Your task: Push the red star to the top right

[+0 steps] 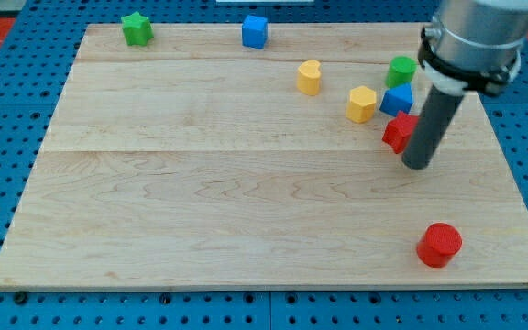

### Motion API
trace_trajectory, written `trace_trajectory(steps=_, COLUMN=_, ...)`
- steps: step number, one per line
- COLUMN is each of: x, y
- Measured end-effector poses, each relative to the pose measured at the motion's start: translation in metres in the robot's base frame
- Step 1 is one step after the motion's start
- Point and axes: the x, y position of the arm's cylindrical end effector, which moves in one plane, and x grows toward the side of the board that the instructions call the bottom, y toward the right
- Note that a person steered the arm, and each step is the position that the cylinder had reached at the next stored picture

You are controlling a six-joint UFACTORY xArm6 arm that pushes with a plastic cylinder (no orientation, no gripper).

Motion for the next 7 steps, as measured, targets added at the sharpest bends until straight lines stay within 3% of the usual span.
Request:
trace_trajectory(steps=2, x=-0.086, y=-0.077)
trace_trajectory(steps=4, x=-0.01, y=-0.063)
trace_trajectory(steps=5, x=-0.016, y=0.003)
trace_trajectory(steps=7, x=-0.103, y=-0.027)
